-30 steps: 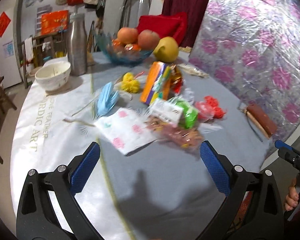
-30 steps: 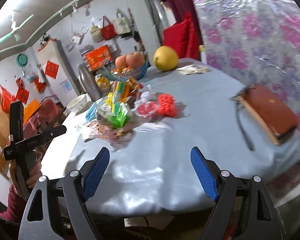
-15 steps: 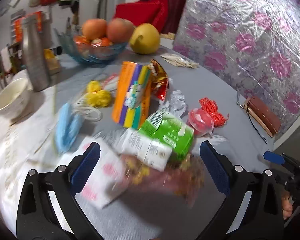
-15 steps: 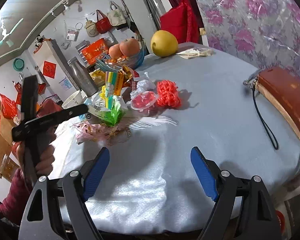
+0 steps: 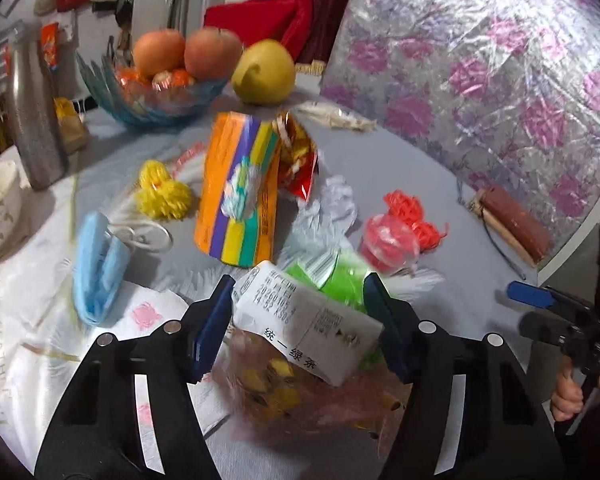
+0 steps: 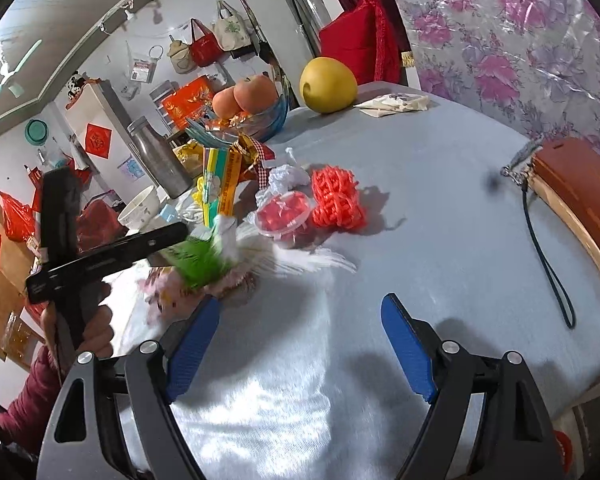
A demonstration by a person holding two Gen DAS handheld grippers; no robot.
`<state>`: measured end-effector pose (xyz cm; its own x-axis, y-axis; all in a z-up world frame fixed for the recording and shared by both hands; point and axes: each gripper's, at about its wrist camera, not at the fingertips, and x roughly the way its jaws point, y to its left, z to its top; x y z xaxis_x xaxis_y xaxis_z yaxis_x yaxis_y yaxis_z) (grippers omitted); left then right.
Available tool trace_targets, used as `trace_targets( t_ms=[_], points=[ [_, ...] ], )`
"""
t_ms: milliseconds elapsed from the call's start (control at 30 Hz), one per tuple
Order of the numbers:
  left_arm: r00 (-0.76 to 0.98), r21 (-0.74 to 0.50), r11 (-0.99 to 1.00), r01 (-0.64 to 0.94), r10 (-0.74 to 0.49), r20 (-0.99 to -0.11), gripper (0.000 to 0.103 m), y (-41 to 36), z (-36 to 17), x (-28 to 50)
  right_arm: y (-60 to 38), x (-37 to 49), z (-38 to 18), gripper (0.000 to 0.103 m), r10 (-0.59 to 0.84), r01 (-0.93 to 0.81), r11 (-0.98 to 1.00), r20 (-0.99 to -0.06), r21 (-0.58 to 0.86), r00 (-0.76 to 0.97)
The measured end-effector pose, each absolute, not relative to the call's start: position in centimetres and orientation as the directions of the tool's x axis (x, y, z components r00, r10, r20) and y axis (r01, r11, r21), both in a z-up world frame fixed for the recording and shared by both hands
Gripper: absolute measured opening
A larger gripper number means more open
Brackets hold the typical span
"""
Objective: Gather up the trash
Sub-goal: 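Grasp the green tea carton with the left tool while the right tool grasps the red mesh net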
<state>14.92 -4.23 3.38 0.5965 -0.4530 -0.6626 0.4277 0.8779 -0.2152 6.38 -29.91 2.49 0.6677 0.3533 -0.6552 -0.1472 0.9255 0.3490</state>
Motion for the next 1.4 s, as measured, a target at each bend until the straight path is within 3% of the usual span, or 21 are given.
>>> trace_targets(
  t_ms=[400, 467, 633, 800, 867, 900, 1400],
  points=[
    [0.68, -0.305, 0.869, 0.39, -0.495, -0.541, 0.064, -0.3, 7.4, 13.2, -29.7, 12.3, 3.6, 0.081, 0.282, -0.101, 0.948, -0.658, 0.3, 0.698],
    [0.684, -0.338, 0.862, 0.379, -0.507, -0.525, 0.064, 0.7, 7.7, 13.3, -29.7, 14.1, 3.4, 0.077, 0.275, -0.083, 0.948, -0.664, 0.306, 0.695],
    [0.69, -0.354, 0.865, 0.355, -0.498, -0.525, 0.064, 1.4, 7.6, 13.5, -29.8, 18.1, 1.6, 0.054, 0.288, -0.033, 0.935, -0.702, 0.353, 0.651],
    [0.683, -0.348, 0.866, 0.358, -0.498, -0.535, 0.064, 1.3, 7.4, 13.6, -29.9, 19.9, -0.7, 0.05, 0.31, 0.006, 0.917, -0.724, 0.398, 0.616],
    [0.677, -0.355, 0.863, 0.361, -0.504, -0.537, 0.064, 1.2, 7.3, 13.7, -29.9, 19.9, -0.7, 0.031, 0.334, 0.001, 0.905, -0.71, 0.426, 0.62],
    [0.675, -0.357, 0.862, 0.36, -0.505, -0.538, 0.064, 1.3, 7.2, 13.7, -29.9, 19.8, -0.4, 0.026, 0.334, -0.003, 0.905, -0.707, 0.425, 0.623],
    [0.667, -0.345, 0.824, 0.45, -0.567, -0.484, 0.064, -1.5, 9.7, 10.6, -30.9, 9.9, 7.9, 0.025, 0.33, -0.129, 0.923, -0.571, 0.364, 0.752]
  ],
)
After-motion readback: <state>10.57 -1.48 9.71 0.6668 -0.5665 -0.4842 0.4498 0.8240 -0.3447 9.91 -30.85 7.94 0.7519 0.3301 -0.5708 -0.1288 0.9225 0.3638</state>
